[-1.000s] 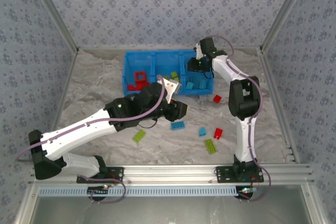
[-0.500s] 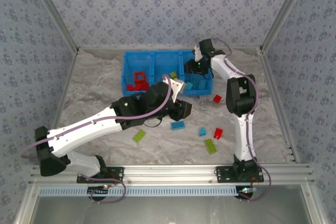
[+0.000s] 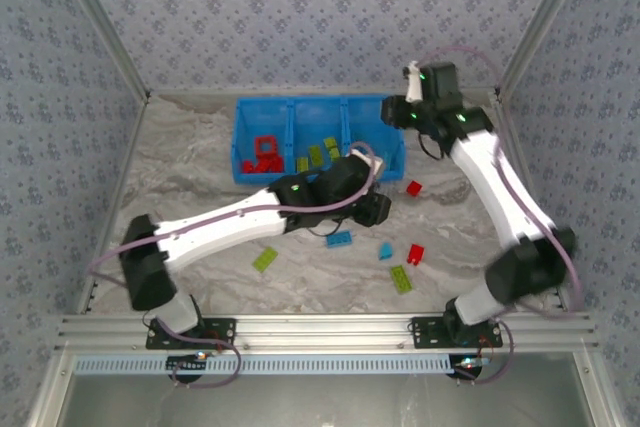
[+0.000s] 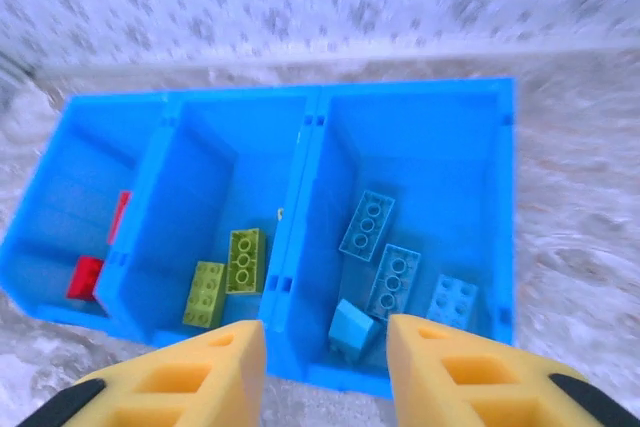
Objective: Sort the legos into containers by color
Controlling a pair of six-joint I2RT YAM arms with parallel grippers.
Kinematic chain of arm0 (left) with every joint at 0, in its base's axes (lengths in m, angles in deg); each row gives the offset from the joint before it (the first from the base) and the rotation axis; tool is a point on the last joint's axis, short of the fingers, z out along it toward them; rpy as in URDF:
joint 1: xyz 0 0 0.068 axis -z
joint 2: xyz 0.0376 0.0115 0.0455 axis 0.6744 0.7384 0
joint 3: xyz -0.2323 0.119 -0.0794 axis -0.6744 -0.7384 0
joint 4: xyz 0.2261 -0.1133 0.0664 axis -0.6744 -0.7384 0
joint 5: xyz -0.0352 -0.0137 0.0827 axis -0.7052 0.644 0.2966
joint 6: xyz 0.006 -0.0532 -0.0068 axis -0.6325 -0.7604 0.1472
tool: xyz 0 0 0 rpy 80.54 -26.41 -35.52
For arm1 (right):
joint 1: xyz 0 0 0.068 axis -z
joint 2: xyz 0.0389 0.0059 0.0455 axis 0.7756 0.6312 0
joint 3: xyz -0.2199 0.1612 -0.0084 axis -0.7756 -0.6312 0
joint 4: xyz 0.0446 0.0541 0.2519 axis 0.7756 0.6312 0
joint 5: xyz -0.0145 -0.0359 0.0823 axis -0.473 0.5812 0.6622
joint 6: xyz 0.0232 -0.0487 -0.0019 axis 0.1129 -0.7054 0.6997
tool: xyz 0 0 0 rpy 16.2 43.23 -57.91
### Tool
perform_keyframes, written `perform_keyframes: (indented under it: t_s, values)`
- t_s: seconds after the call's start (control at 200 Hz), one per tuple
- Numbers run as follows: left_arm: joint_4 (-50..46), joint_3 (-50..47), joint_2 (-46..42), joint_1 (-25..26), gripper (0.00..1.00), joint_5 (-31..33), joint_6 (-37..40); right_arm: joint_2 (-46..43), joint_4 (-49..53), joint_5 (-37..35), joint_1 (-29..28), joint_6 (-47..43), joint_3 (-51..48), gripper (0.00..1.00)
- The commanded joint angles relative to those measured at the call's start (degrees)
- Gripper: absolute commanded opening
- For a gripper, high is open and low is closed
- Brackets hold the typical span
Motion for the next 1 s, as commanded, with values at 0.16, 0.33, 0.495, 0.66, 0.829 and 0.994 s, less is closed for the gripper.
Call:
perform_keyframes:
  t_s: [0.16,0.33,0.495,0.66,0.829,0.994]
  values:
    - [0.7,15.0,19.8,-0.5,0.49,1.3,7.6,-35.4,13.1,-5.7,-1.7,6.7,-21.8,0.49]
    - [-1.8,26.8,32.5,-2.7,0.51,-0.3,10.1,-46.9,21.2,-2.0,-3.7,8.0,-26.0,0.51]
    - [-5.5,39.1,42.3,-4.1,0.54,-0.9,12.3,-54.2,27.7,-1.5,-4.1,9.6,-25.2,0.54]
    - [-10.3,50.8,50.6,-4.5,0.57,1.4,14.2,-54.9,31.0,-1.2,-4.1,10.1,-24.5,0.54]
    - [-10.5,53.2,53.9,-5.8,0.63,0.5,13.8,-54.7,29.5,-1.6,-4.1,10.9,-23.6,0.56]
    - [-9.7,54.1,55.5,-5.9,0.68,-0.4,14.5,-54.3,29.2,-2.0,-4.1,10.7,-23.7,0.56]
